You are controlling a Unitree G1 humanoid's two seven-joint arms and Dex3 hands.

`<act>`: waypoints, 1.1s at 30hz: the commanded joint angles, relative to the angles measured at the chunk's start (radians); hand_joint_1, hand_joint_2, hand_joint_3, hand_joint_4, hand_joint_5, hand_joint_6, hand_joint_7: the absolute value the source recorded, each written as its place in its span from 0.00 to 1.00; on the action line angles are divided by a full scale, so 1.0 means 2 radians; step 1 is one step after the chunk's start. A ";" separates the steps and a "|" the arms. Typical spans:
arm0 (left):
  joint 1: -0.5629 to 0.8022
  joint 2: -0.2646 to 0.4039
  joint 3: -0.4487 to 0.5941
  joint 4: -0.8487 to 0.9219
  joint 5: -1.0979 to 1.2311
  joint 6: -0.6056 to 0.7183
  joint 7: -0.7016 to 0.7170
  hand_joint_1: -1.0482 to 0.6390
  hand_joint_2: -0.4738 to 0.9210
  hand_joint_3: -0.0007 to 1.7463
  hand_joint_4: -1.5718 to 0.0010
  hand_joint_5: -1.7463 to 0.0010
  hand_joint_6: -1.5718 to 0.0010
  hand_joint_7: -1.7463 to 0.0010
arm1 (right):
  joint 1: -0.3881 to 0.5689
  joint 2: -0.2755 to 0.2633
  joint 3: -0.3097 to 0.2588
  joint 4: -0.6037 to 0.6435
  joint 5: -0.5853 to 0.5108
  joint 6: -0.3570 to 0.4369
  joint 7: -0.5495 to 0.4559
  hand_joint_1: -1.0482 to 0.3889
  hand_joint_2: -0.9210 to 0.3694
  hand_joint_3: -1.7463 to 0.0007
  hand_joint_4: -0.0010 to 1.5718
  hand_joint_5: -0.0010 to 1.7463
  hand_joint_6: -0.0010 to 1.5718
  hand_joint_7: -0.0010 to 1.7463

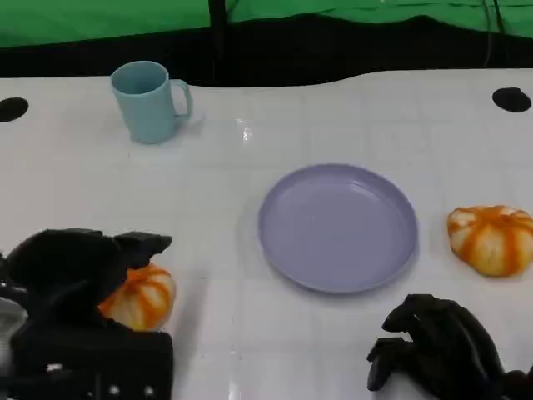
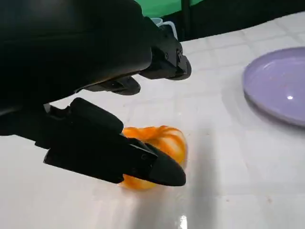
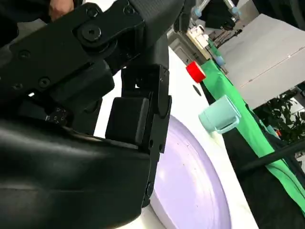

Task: Grasp the bread from the table and place it into the plate.

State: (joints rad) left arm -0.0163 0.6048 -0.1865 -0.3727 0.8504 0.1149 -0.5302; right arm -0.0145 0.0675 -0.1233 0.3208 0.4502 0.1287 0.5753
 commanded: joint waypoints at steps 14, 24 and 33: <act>-0.091 -0.041 -0.092 0.183 0.118 0.022 0.036 0.20 0.94 0.00 0.75 0.98 0.82 1.00 | 0.001 -0.005 -0.003 -0.003 0.003 0.002 -0.001 0.01 0.15 1.00 0.99 0.45 1.00 0.22; -0.136 -0.067 -0.114 0.358 0.091 0.000 0.157 0.27 0.95 0.00 0.62 0.93 0.72 0.98 | 0.001 -0.003 -0.002 -0.002 0.002 -0.003 0.000 0.01 0.15 1.00 0.99 0.45 1.00 0.22; -0.168 -0.067 -0.130 0.461 0.047 -0.048 0.225 0.38 1.00 0.14 0.63 0.14 0.40 0.96 | 0.001 -0.001 0.000 -0.005 0.000 -0.001 -0.007 0.02 0.15 1.00 0.98 0.46 1.00 0.22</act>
State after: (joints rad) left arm -0.3723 0.4626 -0.4260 0.4891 0.9631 0.0289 -0.0849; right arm -0.0137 0.0693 -0.1207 0.3164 0.4476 0.1275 0.5692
